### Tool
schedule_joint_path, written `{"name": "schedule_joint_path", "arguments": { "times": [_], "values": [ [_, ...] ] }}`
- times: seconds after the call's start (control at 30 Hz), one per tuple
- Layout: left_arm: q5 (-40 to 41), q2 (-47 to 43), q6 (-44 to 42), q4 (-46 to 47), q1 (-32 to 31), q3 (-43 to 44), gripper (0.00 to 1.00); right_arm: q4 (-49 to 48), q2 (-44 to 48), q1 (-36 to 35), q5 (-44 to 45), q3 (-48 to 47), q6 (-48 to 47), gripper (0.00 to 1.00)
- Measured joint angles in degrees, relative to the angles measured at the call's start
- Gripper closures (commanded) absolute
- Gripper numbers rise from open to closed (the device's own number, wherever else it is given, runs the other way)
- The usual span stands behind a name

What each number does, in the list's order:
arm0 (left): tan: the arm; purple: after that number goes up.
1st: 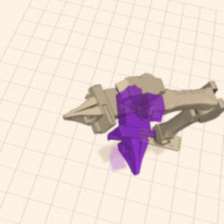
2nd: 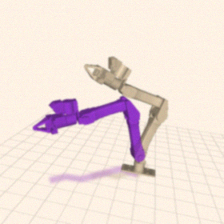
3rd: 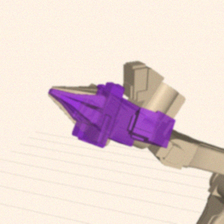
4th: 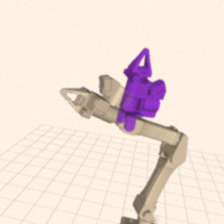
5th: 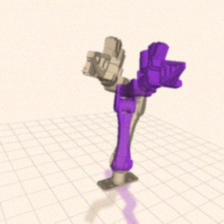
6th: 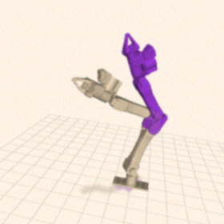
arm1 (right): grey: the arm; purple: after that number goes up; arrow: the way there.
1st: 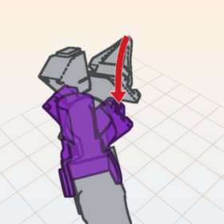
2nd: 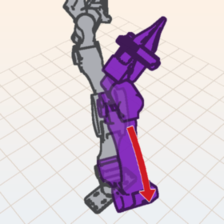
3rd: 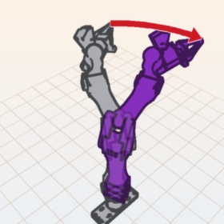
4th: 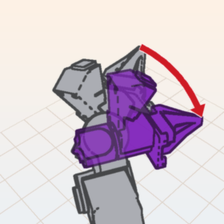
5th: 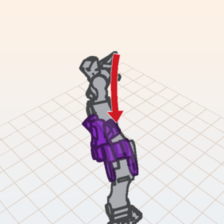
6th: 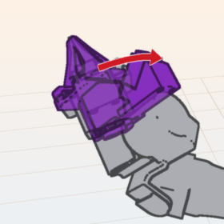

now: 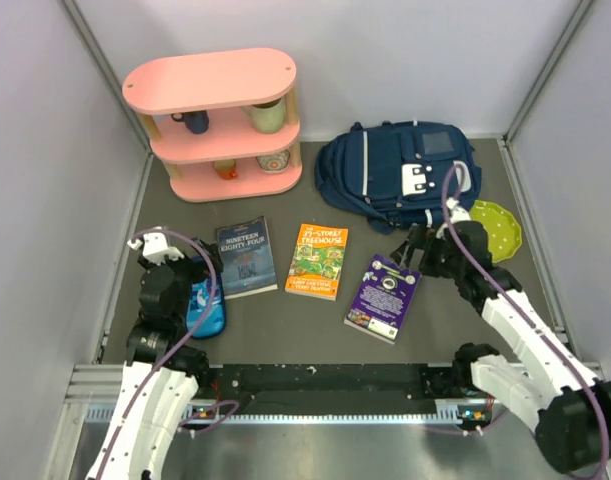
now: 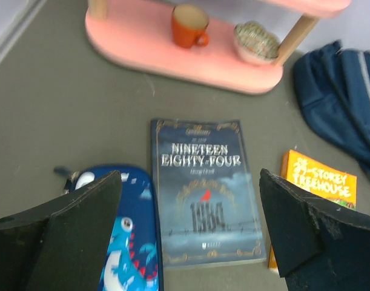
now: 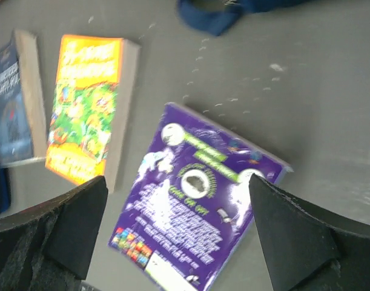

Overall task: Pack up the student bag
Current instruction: Move the book to the center of the board.

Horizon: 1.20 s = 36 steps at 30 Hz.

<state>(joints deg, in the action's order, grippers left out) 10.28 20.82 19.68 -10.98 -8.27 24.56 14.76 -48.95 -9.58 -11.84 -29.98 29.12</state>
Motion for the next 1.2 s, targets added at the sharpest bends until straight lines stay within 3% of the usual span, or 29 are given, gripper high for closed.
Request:
{"name": "schedule_joint_path", "arguments": {
  "times": [0.2,0.33,0.6,0.97,1.2],
  "values": [
    [0.26,5.35,5.05,-15.26,0.00,10.32,0.01,6.32,-6.27,-17.40,7.41,-13.16,-1.66,0.01],
    [-4.72,10.25,5.81,-21.46,0.02,18.71,0.01,6.73,-8.44,-25.07,11.54,-15.15,-1.92,0.01],
    [-6.43,15.28,4.20,-27.80,-0.02,20.31,0.01,10.40,-13.99,-30.84,17.16,-15.02,-1.44,0.01],
    [-6.47,5.57,3.30,-28.89,-0.02,19.76,0.01,4.92,-15.06,-35.04,14.53,-15.02,5.66,0.01],
    [-6.58,1.46,4.28,-28.00,-0.02,16.52,0.01,3.82,-21.73,-42.47,20.06,-15.04,13.64,0.02]
  ]
}}
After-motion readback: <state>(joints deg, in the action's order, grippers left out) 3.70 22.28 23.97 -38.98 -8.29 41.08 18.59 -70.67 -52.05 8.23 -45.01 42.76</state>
